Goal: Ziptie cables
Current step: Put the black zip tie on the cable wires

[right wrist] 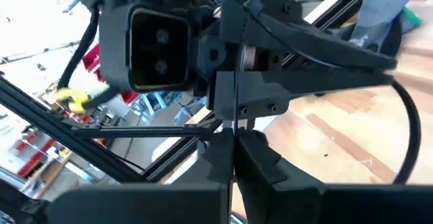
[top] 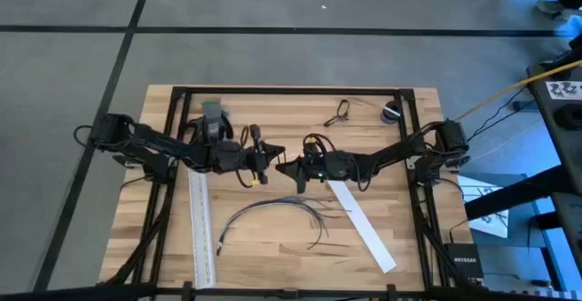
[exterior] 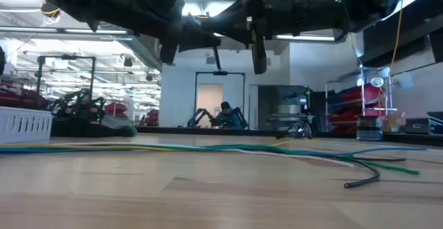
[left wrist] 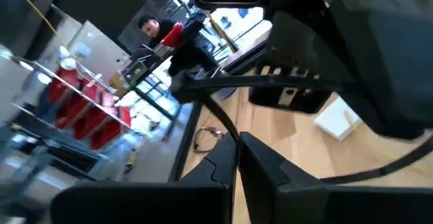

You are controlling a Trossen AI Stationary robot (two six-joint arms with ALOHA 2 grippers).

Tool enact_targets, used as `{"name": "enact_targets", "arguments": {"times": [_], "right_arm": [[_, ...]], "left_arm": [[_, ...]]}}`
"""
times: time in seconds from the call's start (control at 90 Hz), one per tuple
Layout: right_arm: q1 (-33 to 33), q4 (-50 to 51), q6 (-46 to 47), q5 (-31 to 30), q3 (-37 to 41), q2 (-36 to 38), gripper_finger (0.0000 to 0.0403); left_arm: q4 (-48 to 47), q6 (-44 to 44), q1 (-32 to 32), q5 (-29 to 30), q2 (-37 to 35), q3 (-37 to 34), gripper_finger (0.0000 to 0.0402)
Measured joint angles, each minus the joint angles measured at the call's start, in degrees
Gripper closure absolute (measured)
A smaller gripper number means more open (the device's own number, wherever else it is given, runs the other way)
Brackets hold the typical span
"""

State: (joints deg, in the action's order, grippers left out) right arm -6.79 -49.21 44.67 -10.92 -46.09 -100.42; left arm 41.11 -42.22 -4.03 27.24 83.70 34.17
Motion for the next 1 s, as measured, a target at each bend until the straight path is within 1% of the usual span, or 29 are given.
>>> {"name": "enact_targets", "arguments": {"times": [0.167,0.289,0.389,0.522,0.622,0.733,0.867,1.0], "right_arm": [[0.0,0.0,3.1,0.6,0.0,0.0,0.0403],[-0.1,-0.2,6.5,1.7,0.0,0.0,0.0403],[-0.5,-0.4,9.1,2.3,0.0,0.0,0.0403],[-1.1,-0.8,12.0,2.6,0.0,0.0,0.0403],[-1.2,-1.8,13.2,1.7,0.0,0.0,0.0403],[-1.1,-3.3,15.3,1.5,0.0,0.1,0.0403],[-1.1,-3.0,17.3,-0.6,0.0,0.1,0.0403],[-1.1,-2.1,19.1,-1.7,0.0,0.1,0.0403]], "left_arm": [[0.0,-4.1,-1.3,1.3,0.0,0.0,0.0402],[0.0,-7.3,-1.7,4.9,0.0,0.0,0.0402],[0.0,-9.4,-2.0,6.7,0.0,0.0,0.0402],[0.0,-10.7,-2.1,7.4,0.0,0.0,0.0402],[0.0,-11.4,-2.6,7.6,0.0,0.0,0.0402],[0.8,-14.4,-3.8,8.1,0.0,0.0,0.0402],[3.0,-17.2,-5.3,9.4,0.0,0.0,0.0402],[3.0,-20.1,-6.1,10.9,0.0,0.0,0.0402]]}}
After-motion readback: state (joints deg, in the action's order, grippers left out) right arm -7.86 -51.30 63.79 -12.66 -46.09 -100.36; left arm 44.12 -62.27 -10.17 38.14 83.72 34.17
